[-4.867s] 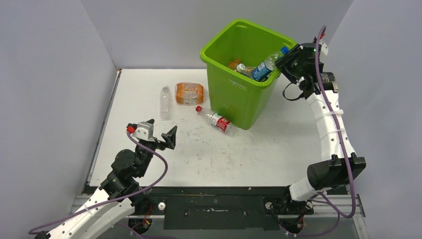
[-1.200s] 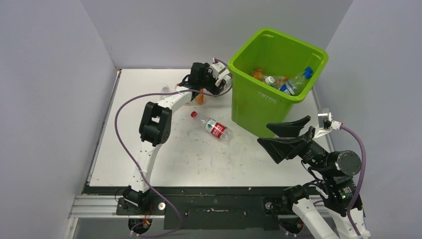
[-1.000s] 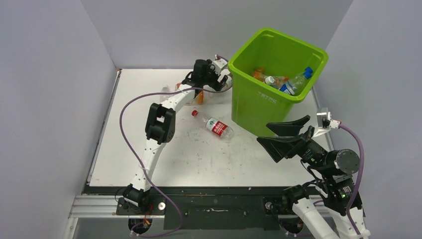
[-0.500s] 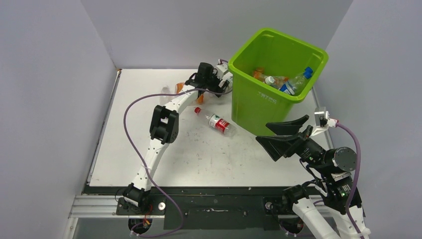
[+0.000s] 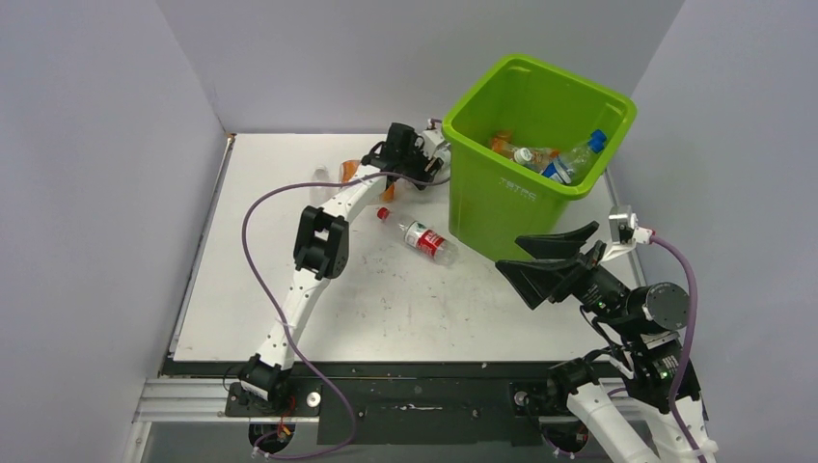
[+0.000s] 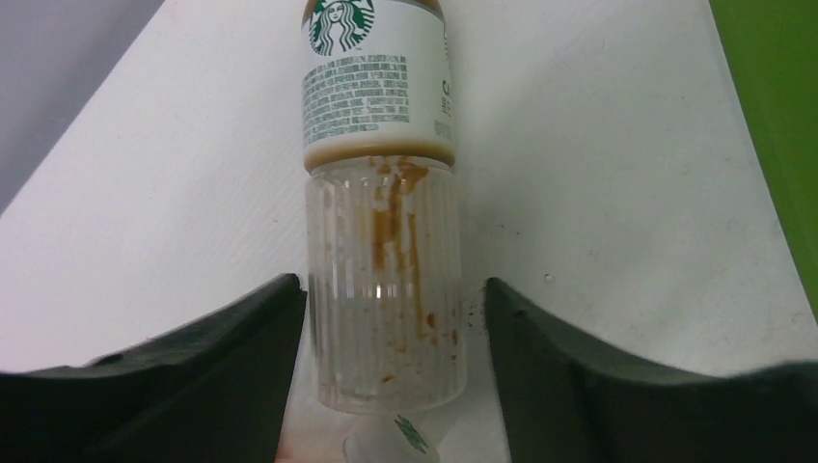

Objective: Put the plastic bottles in the bin
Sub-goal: Pick up the plastic bottle from the corner of the board.

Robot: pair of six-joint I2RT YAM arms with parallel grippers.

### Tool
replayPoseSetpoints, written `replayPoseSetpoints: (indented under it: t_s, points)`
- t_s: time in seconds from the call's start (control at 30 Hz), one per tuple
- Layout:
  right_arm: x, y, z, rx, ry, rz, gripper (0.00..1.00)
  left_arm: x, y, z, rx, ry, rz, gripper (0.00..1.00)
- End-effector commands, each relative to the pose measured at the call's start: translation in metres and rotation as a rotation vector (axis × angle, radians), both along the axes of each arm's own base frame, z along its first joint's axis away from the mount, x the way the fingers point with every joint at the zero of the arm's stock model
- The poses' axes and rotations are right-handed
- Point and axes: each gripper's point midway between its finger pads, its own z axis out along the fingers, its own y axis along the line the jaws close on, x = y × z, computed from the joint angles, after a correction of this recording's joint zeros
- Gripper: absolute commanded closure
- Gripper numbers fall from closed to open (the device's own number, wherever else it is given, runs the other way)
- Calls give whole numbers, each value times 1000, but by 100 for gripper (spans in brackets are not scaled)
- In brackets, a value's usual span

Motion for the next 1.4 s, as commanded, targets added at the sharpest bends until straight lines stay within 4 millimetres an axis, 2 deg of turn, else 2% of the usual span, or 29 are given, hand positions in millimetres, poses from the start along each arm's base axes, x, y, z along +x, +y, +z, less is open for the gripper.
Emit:
replayPoseSetpoints:
  t_s: [0.0, 0.03, 0.2, 0.3, 0.37, 0.43, 0.47, 0.5, 0.63, 0.73, 0.83, 0.93, 1.0, 1.07, 1.13, 1.23, 1.3, 1.33, 1.37]
  points:
    - [7, 1, 4, -2, -19, -15, 6, 1, -12, 15, 19, -56, -30, 51]
    - [8, 1, 3, -3, -17, -14, 6, 3, -11, 15, 26, -65, -16, 58]
    - [9, 1, 1, -9, -15, -19, 6, 5, -9, 15, 31, -71, -1, 62]
    - [9, 1, 1, -10, -15, -21, 6, 5, -10, 18, 11, -73, -4, 71]
    - [10, 1, 2, -9, -17, -20, 6, 8, -10, 35, -67, -93, 18, 81]
    - [10, 1, 4, -8, -20, -19, 6, 10, -8, 67, -162, -152, 47, 85]
    - [10, 1, 5, -7, -23, -23, 6, 10, -7, 91, -217, -211, 56, 88]
    - [10, 0, 6, -6, -25, -26, 6, 8, -4, 129, -274, -283, 59, 90]
    - [11, -2, 5, -4, -30, -42, 6, 0, 12, 216, -418, -403, 86, 98]
    - [14, -2, 3, -2, -32, -48, 6, -7, 35, 277, -490, -481, 166, 100]
    - [15, -4, 13, 13, -48, -61, 6, -22, 65, 327, -526, -562, 280, 100]
    - [13, -6, 30, 48, -75, -73, 6, -49, 102, 374, -582, -636, 409, 100]
    - [11, -7, 43, 77, -90, -71, 6, -76, 127, 406, -628, -681, 470, 100]
    - [8, -8, 56, 94, -119, -67, 6, -111, 151, 439, -681, -711, 508, 100]
    - [5, -11, 71, 104, -161, -80, 6, -149, 166, 468, -755, -716, 507, 100]
    - [7, -13, 89, 120, -189, -94, 6, -216, 170, 503, -856, -706, 383, 100]
    - [14, -8, 98, 123, -181, -79, 5, -257, 161, 508, -870, -662, 271, 100]
    - [17, -4, 104, 127, -181, -62, 5, -285, 160, 514, -882, -650, 210, 100]
    - [22, 1, 107, 126, -173, -44, 5, -304, 155, 510, -881, -626, 150, 100]
